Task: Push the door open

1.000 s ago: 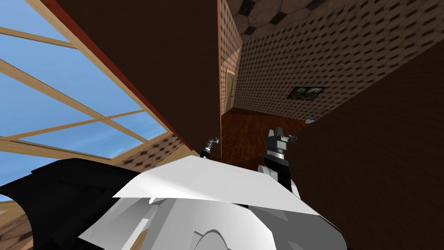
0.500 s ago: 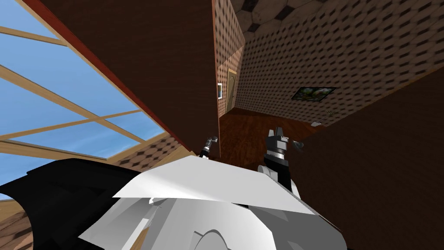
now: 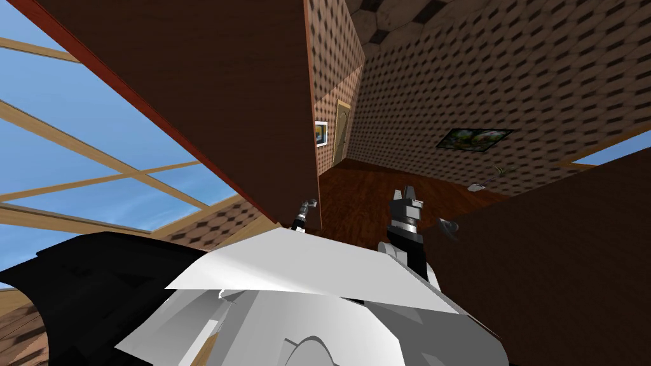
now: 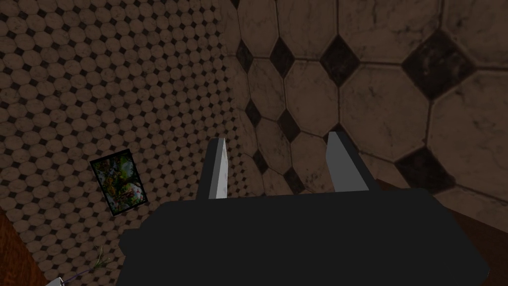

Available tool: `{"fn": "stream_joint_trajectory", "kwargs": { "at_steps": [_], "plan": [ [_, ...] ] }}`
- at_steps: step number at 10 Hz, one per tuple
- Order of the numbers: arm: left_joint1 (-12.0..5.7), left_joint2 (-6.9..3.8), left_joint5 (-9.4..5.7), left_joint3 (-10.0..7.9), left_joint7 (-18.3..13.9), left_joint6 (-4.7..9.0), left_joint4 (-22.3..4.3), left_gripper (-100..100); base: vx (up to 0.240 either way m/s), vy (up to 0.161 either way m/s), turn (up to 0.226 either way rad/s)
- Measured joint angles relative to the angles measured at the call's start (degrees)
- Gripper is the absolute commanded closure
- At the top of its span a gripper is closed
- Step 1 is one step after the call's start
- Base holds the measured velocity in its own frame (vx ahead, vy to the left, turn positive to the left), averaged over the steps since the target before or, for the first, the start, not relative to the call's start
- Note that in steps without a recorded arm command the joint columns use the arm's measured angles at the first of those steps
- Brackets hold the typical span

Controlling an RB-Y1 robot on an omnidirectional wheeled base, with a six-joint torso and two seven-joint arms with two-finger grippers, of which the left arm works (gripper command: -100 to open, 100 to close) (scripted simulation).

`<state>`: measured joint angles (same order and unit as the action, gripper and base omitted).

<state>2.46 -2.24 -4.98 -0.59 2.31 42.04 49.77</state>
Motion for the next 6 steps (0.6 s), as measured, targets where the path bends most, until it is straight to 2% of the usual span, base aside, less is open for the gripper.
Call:
{"fn": "stream_joint_trajectory", "kwargs": {
  "at_steps": [1, 2, 6],
  "plan": [
    [-0.18, 0.34, -0.21, -0.61, 0.23, -0.01, -0.04, 100, 0.069, -0.018, 0.034],
    [-0.27, 0.24, -0.30, -0.83, 0.27, 0.04, 0.06, 100, 0.118, -0.023, 0.038],
    [0.07, -0.89, -1.08, -2.21, 0.59, 0.18, -0.71, 100, 0.189, -0.045, 0.041]
  ]
}}
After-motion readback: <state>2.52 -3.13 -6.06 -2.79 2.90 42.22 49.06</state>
